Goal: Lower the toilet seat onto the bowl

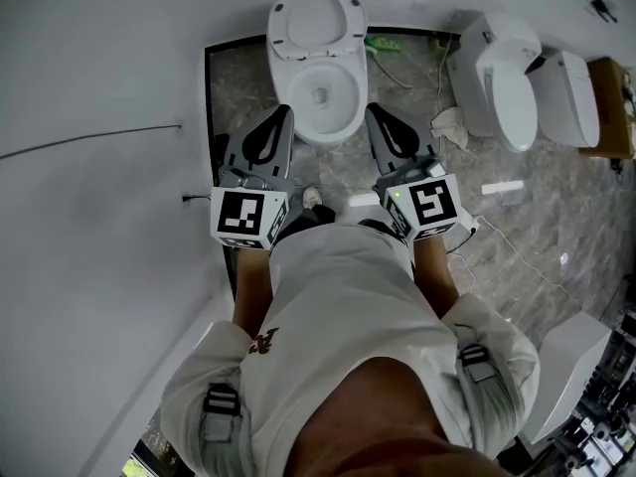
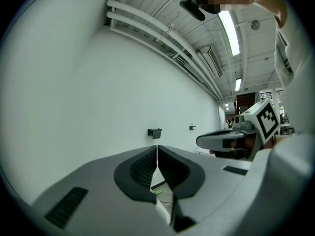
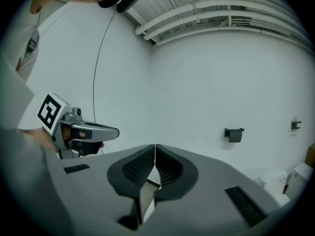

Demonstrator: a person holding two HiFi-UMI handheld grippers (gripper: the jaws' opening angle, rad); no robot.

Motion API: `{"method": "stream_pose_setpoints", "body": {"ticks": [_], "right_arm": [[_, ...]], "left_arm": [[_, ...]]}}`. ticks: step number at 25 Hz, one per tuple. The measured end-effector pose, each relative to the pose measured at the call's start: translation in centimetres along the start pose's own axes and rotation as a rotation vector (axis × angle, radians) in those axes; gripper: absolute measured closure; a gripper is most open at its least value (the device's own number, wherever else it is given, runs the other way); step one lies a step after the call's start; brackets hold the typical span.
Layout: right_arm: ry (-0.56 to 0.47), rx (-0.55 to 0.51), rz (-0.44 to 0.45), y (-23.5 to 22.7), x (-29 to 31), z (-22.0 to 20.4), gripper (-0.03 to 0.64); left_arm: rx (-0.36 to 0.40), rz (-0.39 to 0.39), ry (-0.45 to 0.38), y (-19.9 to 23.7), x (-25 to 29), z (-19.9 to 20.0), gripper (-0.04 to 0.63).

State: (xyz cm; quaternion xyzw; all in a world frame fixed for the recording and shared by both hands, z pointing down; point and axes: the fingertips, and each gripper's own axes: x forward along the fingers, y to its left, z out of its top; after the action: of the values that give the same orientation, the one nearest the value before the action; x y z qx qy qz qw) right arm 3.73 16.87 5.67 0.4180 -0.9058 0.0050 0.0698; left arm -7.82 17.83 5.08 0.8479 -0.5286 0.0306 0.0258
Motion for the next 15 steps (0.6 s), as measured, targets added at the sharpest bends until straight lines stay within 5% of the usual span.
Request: {"method": "stream_pose_setpoints", "body": {"ticks": [15], "right_arm": [[0.05, -0.009, -0.099, -0.6, 5.6, -0.5, 0.594]], "left_arm": [[-0.013, -0.081, 0.0, 6.0, 3.5, -0.8, 0.569]]}}
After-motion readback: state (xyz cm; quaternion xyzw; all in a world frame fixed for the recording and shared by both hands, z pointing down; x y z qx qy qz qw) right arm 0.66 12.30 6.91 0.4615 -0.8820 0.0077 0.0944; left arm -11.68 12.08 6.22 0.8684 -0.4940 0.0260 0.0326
